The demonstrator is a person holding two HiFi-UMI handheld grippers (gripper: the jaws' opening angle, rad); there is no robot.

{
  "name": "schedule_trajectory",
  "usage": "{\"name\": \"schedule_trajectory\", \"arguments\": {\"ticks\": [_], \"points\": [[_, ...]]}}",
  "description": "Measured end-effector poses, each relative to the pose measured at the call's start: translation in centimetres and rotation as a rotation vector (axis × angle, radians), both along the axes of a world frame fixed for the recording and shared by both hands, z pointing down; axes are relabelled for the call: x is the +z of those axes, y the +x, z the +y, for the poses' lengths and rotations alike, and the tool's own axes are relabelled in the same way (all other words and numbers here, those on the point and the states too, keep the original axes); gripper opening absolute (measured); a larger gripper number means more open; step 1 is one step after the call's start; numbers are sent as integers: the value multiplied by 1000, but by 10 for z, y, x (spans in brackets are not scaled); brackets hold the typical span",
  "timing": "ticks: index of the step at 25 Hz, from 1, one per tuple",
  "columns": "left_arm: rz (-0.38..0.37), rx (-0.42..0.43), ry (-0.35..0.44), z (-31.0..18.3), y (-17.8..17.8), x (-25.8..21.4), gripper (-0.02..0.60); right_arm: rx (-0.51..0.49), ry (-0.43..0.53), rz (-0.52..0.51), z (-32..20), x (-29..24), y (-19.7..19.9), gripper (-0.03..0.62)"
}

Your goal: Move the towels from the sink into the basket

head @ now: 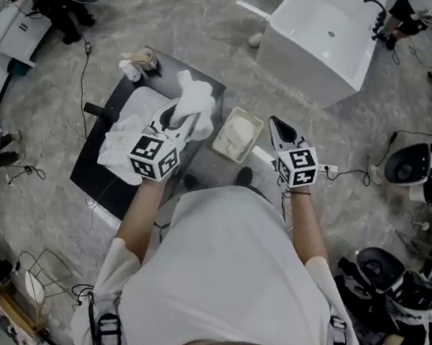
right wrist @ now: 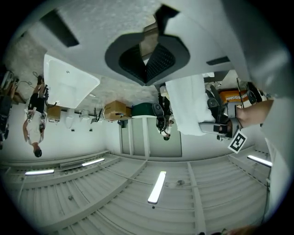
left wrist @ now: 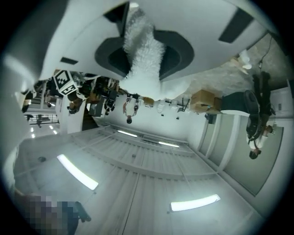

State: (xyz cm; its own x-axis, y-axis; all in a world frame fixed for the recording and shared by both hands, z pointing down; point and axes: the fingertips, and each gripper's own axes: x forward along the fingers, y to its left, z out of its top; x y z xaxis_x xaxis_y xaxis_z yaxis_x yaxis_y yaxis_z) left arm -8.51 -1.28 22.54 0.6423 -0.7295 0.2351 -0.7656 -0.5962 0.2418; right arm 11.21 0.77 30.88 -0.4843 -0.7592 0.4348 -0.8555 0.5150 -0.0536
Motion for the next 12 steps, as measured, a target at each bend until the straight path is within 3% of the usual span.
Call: {"name": "schedule_trajectory", "arguments": {"ticks": [5,12], "points": [[57,128,27,-5,51,-19,104,60,40,10,7,-16,27,-2],[84,212,6,13,80,-22,104,113,45,9,29,-20,39,-2]]}}
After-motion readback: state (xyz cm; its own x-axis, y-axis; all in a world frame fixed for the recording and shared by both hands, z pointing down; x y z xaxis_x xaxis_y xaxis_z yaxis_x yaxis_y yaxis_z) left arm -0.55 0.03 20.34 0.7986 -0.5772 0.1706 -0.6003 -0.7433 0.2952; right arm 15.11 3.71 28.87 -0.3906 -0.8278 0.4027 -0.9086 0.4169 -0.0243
